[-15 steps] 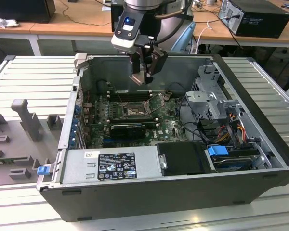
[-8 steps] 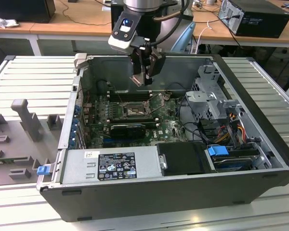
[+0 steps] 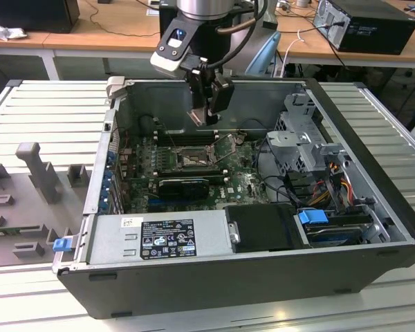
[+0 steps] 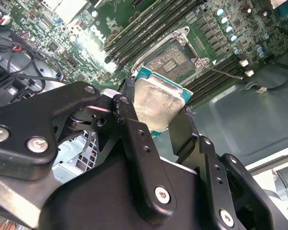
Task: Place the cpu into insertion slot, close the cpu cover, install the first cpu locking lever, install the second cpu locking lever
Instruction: 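Place the cpu into insertion slot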
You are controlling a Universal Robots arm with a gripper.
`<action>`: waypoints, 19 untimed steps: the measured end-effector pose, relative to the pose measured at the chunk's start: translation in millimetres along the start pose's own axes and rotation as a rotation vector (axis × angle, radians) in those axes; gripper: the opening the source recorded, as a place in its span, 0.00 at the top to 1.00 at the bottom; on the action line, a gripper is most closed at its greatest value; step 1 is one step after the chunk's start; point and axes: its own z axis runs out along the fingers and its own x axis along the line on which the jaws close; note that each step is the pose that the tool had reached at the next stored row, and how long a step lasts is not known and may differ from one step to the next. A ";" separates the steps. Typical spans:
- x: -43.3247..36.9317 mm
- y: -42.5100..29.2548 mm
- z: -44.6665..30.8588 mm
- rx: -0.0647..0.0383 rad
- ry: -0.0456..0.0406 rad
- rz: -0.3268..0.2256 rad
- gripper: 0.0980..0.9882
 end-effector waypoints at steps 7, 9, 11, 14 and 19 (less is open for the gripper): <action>-0.1 -0.1 2.8 0.002 0.0007 0.000 0.52; -0.1 -0.2 3.7 0.003 0.0011 0.000 0.52; -0.1 -0.3 5.3 0.004 0.0014 0.000 0.52; -0.2 -0.5 7.3 0.004 0.0016 0.000 0.52; -0.2 -0.6 9.4 0.005 0.0018 0.000 0.52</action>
